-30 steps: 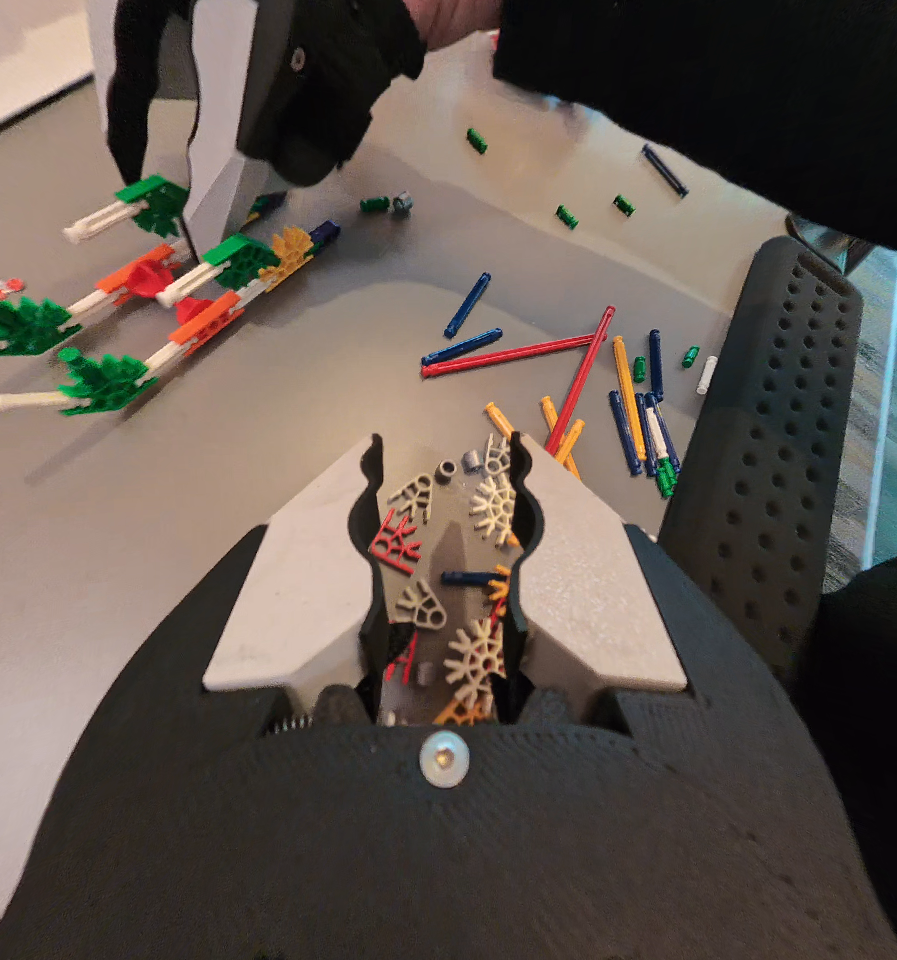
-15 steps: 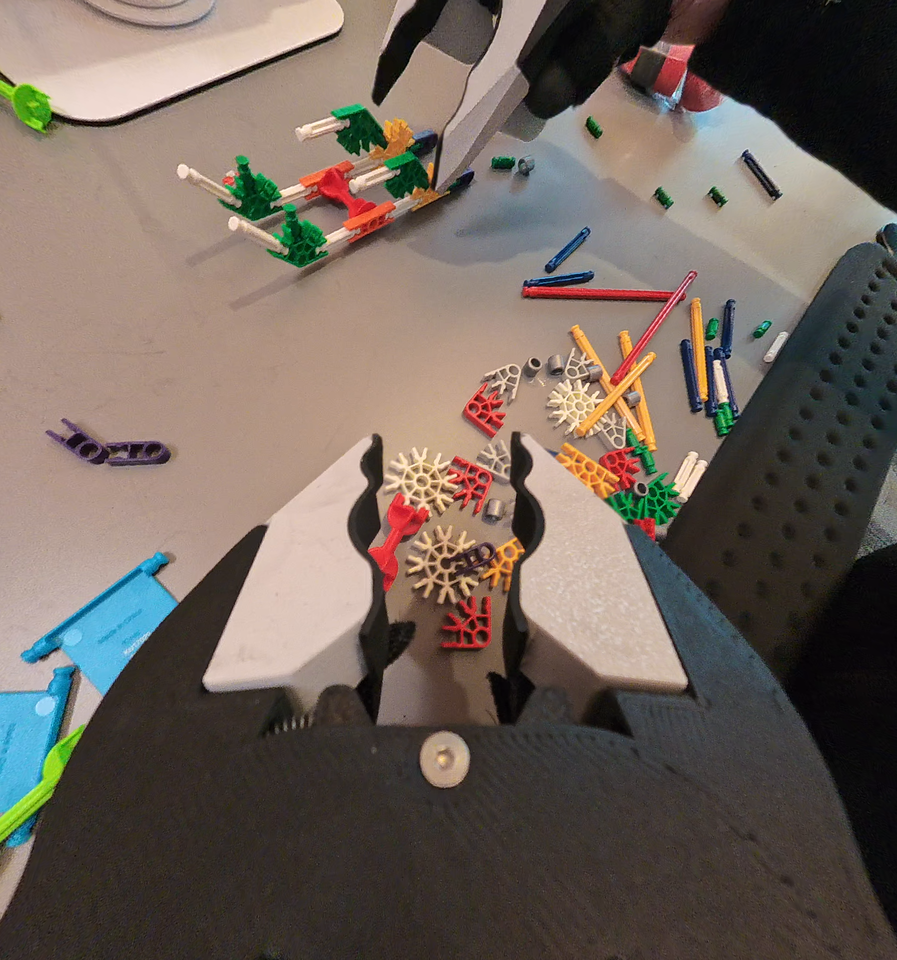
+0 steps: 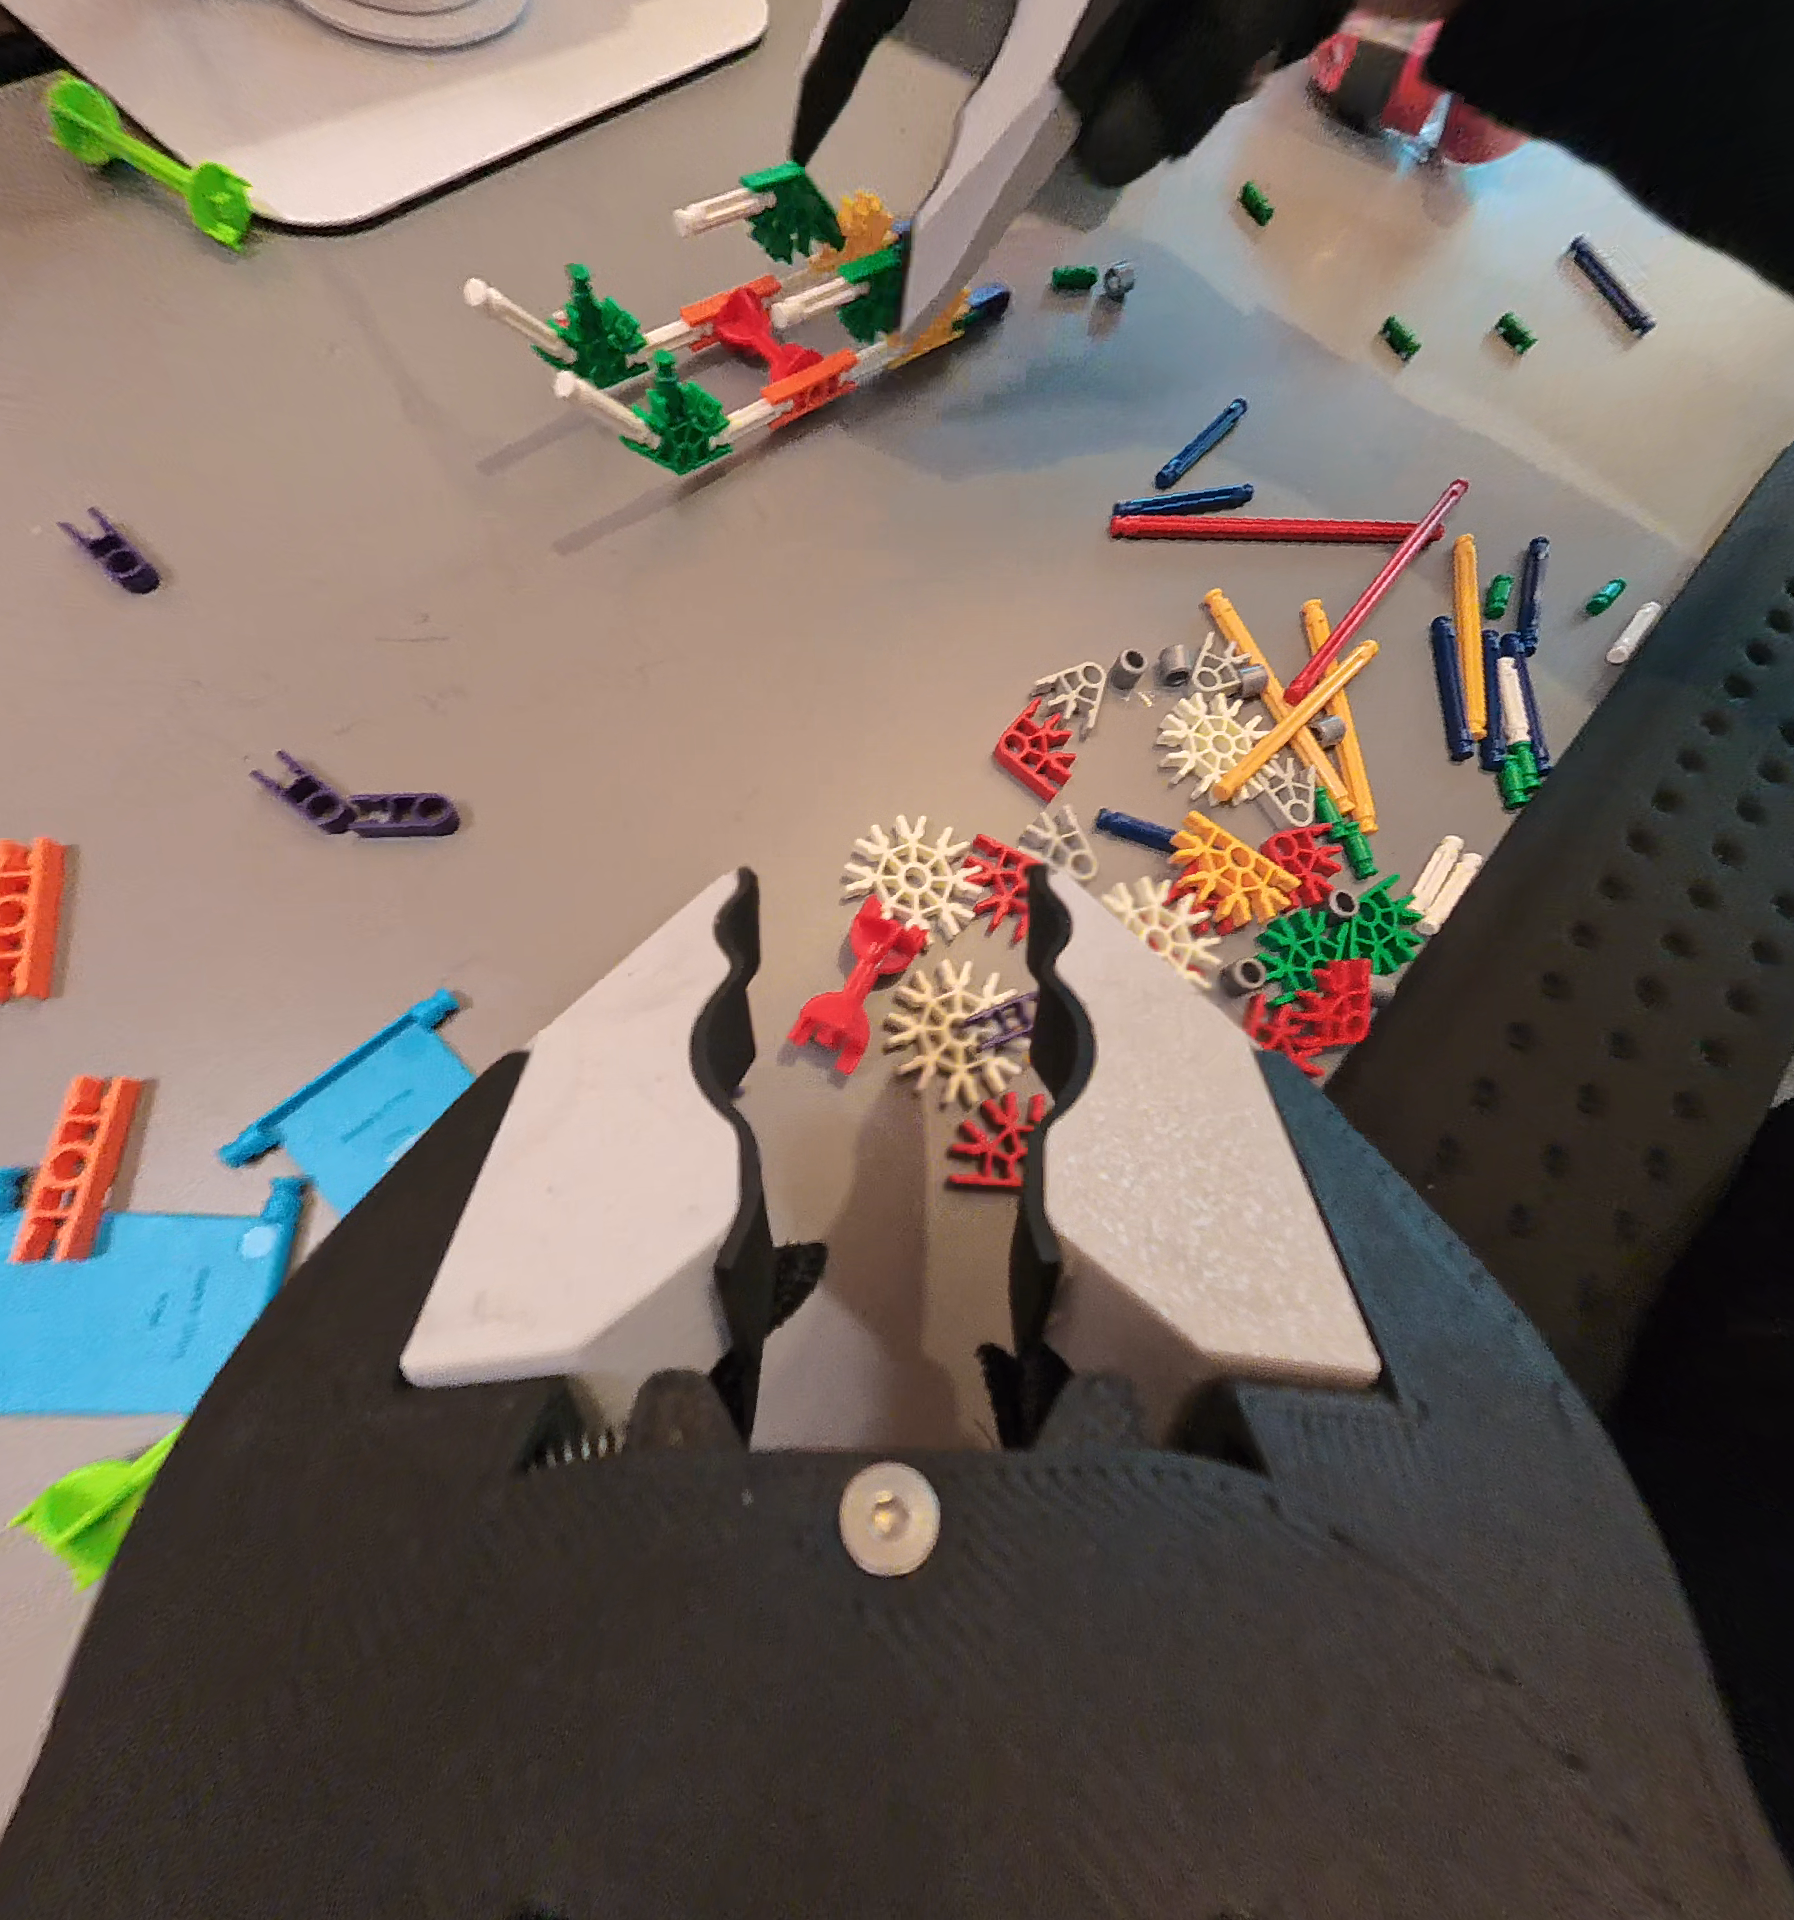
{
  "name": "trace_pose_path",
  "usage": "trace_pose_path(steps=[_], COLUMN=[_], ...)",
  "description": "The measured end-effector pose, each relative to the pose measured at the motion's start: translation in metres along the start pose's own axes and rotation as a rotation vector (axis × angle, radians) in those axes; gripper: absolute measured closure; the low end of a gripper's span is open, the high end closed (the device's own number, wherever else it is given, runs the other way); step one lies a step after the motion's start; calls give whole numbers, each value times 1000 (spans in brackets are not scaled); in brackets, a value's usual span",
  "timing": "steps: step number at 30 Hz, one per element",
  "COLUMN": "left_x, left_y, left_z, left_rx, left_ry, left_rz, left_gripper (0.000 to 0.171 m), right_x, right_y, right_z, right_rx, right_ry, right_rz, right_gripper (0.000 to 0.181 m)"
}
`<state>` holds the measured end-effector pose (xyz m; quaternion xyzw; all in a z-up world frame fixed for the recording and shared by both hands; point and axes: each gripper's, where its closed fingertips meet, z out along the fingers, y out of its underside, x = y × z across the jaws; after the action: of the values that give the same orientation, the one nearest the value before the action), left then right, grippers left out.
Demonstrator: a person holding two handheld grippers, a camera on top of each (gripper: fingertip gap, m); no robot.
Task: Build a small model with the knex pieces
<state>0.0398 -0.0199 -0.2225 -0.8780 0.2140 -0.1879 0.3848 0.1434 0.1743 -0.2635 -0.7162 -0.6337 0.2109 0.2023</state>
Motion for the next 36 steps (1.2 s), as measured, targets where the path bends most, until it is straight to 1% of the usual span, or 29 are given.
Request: trace_pose_path(steps=[4,6,10,13,16,17,21,24,25,26,27,28,30,31,32,34,36], left_x=[-18,-24,-27,-22,-18,-17,-16,-17,-17,-18,-19,-20,-25,-29,-33,-40,-45], left_y=[1,1,2,3,6,7,16,23,25,26,28,29,32,34,36,37,38], left_z=[-8,-10,-6,-2,-1,-2,-9,-16,-19,-21,-23,-25,-31,-34,-36,-41,-43], left_rx=[-4,-2,-14,-29,-45,-49,-60,-66,-67,-68,-72,-78,-93,-102,-108,-110,-116], left_ry=[-39,-46,-38,-27,-28,-30,-40,-54,-55,-58,-62,-67,-90,-103,-112,-125,-122], left_rz=[-4,-10,-5,15,41,46,42,30,28,27,27,36,60,66,70,69,62], left_gripper=[120,120,120,120,120,120,120,120,120,120,120,120,120,120,120,121,125], right_x=[-4,-9,-3,0,3,2,-5,-22,-24,-24,-22,-18,-15,-13,-9,-6,-8], right_y=[-1,1,16,19,23,20,12,6,3,3,4,4,-1,-5,-7,-6,1], right_z=[-25,-30,-15,3,15,17,23,28,30,32,32,30,19,10,1,-22,-45], right_rx=[42,67,15,-13,-67,-59,-71,-78,-85,-110,-149,-176,-164,-137,-114,-70,-37], right_ry=[62,55,63,27,5,-9,-90,-189,-200,-200,-193,-174,-145,-124,-88,-21,28], right_rz=[33,60,63,45,-9,-32,-150,-303,-350,-376,-391,-407,-396,-364,-334,-284,-208], right_gripper=[110,111,107,106,115,123,128,130,129,123,105,96,95,93,94,98,119])
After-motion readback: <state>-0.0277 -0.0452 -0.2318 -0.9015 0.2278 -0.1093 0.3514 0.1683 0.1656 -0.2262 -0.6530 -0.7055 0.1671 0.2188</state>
